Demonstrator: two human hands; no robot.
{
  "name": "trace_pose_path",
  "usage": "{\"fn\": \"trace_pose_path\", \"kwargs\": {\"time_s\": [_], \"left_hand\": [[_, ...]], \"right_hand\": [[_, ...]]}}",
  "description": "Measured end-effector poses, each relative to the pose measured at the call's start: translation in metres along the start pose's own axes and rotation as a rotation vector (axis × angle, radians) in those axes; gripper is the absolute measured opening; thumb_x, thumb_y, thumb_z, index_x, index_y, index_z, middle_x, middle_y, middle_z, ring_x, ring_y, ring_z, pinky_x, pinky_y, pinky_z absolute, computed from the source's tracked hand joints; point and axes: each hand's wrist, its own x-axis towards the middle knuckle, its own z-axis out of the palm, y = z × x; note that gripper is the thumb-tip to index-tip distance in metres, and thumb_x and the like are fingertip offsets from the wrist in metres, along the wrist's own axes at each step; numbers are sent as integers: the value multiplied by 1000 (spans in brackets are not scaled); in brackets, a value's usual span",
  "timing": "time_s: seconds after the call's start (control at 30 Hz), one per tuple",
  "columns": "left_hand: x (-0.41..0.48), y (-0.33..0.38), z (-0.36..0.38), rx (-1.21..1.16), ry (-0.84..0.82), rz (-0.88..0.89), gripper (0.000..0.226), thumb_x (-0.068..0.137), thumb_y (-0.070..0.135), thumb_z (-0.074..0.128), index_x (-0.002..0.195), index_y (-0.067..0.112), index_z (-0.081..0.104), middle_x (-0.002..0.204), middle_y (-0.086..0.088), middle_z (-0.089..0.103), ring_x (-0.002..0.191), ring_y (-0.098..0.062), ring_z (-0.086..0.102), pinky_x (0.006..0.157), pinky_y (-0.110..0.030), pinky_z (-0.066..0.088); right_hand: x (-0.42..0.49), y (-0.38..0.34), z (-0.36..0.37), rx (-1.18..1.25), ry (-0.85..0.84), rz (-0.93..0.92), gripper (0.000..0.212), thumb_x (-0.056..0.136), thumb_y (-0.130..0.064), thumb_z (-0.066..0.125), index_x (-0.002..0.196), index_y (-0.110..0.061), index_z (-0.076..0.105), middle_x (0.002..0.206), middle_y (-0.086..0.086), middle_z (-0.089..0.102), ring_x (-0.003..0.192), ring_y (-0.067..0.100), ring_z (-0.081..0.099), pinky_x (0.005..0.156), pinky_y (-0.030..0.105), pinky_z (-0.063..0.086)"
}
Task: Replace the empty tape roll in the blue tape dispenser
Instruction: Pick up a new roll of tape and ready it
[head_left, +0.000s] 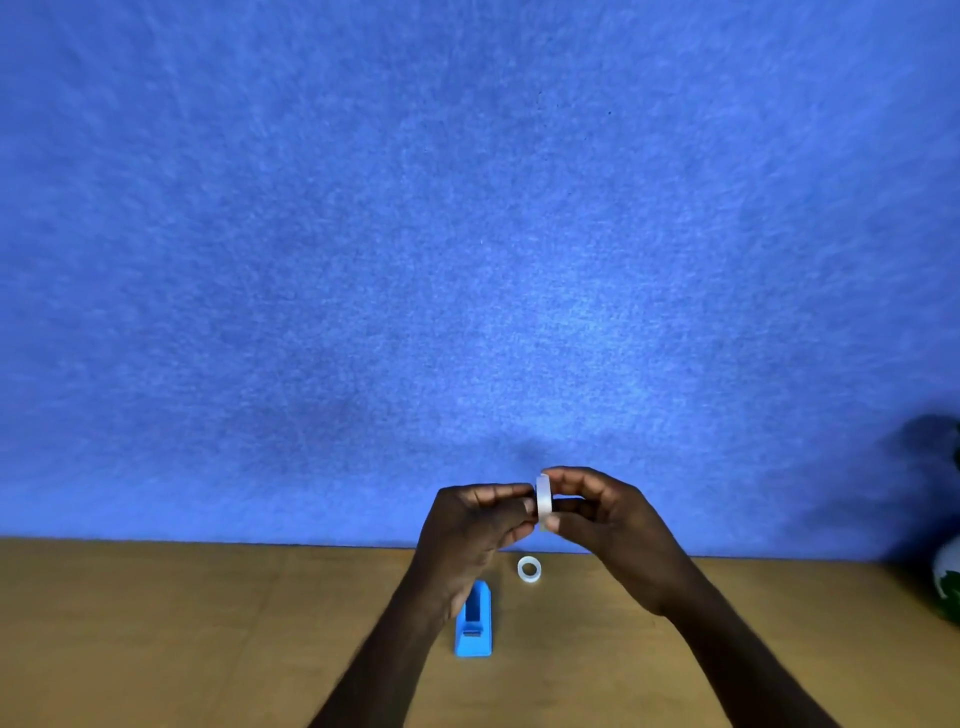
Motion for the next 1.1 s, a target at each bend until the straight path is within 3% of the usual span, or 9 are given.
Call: {"fn": "trace_pose_path", "kwargs": {"time_s": [0.23,0.43,0.57,0.7,0.8,0.9,1.0,1.1], "left_hand": [[2,-12,-4,69,71,27,16,90,9,69,95,17,83,92,-14,80,101,-37,73,98,-49,56],[1,-22,-10,140,73,21,16,90,12,70,97,19,83,91,-6,81,94,-24,76,96,-48,57],[1,-35,-19,144,68,18,18,90,11,69,95,22,83,91,-7,81,95,-25,76,97,-51,56],[7,-60,-33,141,93,22,16,90,18,70,101,22,81,96,-5,80,96,-23,76,97,-52,56],[14,-91,-53,152,166,-1,35,78,38,77,112,29,75,109,-1,78,101,-12,73,96,-36,57],[20,-134,-84,349,186,0,43,88,21,77,128,23,64,119,7,71,103,7,67,84,-11,51],[27,-181,-110,540,165,-20,62,83,22,81,138,28,53,137,8,58,126,-6,58,95,-10,44],[32,-209,-120,735,72,-59,86,78,39,83,150,27,39,147,16,43,135,-3,43,101,-5,36]], "right_hand": [[6,10,6,10,14,10,36,80,0,73,111,-18,67,102,2,77,100,18,71,87,31,56],[12,23,11,29,-1,55,37,79,0,74,110,-19,67,101,5,77,100,22,71,92,40,55],[17,34,17,22,-28,85,37,79,0,74,111,-19,67,101,8,77,98,26,72,96,52,51],[25,51,27,12,-43,111,35,79,-3,74,110,-19,67,101,6,77,99,28,71,93,53,51],[34,75,33,64,-28,153,35,79,-2,74,109,-17,66,102,6,76,102,28,69,89,45,53],[43,109,41,47,-29,190,36,79,1,73,109,-15,64,101,7,74,98,24,69,83,32,55],[52,147,51,36,-37,252,39,79,5,72,112,-12,60,104,11,73,98,22,69,82,31,55],[63,184,61,-15,-45,292,41,80,4,71,115,-13,58,104,3,73,96,14,70,80,27,56]]}}
